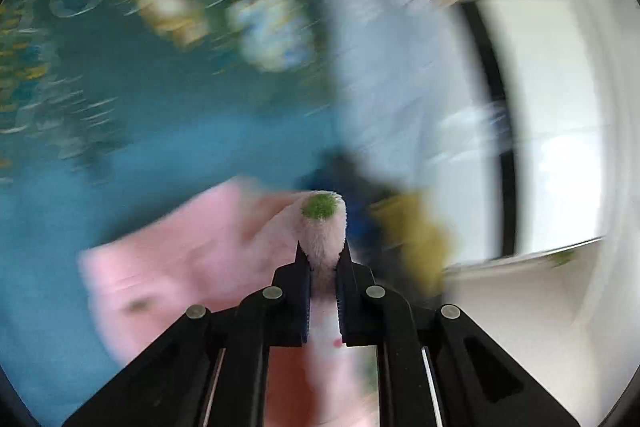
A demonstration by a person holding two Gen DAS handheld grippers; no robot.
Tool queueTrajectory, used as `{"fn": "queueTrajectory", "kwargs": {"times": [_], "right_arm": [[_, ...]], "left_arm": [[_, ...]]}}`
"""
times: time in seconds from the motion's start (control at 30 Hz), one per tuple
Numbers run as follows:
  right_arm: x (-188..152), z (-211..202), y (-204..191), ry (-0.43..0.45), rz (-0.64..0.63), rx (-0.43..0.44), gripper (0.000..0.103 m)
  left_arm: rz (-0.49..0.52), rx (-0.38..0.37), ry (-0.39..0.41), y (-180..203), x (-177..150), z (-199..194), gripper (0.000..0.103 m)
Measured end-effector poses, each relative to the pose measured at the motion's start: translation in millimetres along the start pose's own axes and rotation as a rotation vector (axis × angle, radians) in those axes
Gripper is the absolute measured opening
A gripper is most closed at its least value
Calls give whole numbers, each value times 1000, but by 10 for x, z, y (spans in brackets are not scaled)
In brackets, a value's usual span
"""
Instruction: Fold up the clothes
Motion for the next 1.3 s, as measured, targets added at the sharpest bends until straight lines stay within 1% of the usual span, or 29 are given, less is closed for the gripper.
{"fn": "queueTrajectory", "kwargs": {"times": [0.03,0.07,0.17,0.2,0.3,0.4,0.47,0.53,0.6,0.67,0.7,0.77,0.83,0.93,1.0,1.07,1.13,1.17,1.2,1.3], "right_arm": [[6,19,-35,0,1,-2,12],[2,25,-41,-1,0,-5,12],[-4,28,-66,2,-6,-17,12],[-4,29,-75,3,-8,-20,12],[-11,22,-138,8,-14,-29,12],[-9,9,-155,11,-13,-24,12],[-29,-8,-116,13,-8,-19,12],[-40,-19,-112,14,-8,-18,12],[-49,-27,-120,15,-10,-20,12],[-54,-36,-132,16,-11,-22,12],[-55,-38,-139,17,-12,-24,12],[-58,-35,-153,19,-14,-31,12],[-61,-31,-167,20,-15,-37,12],[-80,-42,-169,21,-13,-41,12],[-88,-59,-174,20,-14,-39,12],[-97,-78,-179,20,-14,-38,12],[-56,-104,-171,22,-15,-41,12],[-47,-119,-175,23,-17,-44,12],[-54,-131,-186,24,-19,-47,12],[-32,-136,-219,26,-19,-50,12]], "left_arm": [[0,35,-31,-72,-23,1,11],[-11,53,-51,-151,-42,1,10],[-92,13,-46,-400,-74,0,11],[-90,24,-49,-427,-55,0,11],[-28,93,-77,-462,28,42,11],[28,133,-104,-484,63,83,12],[34,141,-112,-509,87,122,15],[34,123,-108,-528,113,130,16],[44,98,-99,-540,83,53,22],[70,79,-81,-540,56,-61,35],[82,73,-74,-546,42,-115,37],[95,61,-68,-569,21,-175,47],[95,57,-68,-609,-14,-231,49],[70,47,-74,-720,-67,-226,59],[50,25,-73,-775,-107,-209,61],[23,-11,-66,-816,-139,-192,68],[27,-49,-67,-774,-167,-169,74],[44,-53,-78,-734,-178,-139,75],[65,-42,-93,-708,-188,-106,75],[119,24,-150,-662,-197,47,75]]}}
Point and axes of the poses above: each gripper's, at about its wrist camera, not at the fingertips, and z roughly the way its jaws point, y to its right, x to its top, the point moved 5 cm from there along z, roughly the way its jaws point, and after that the axes turned 13 degrees about z, right-handed, at the moved point
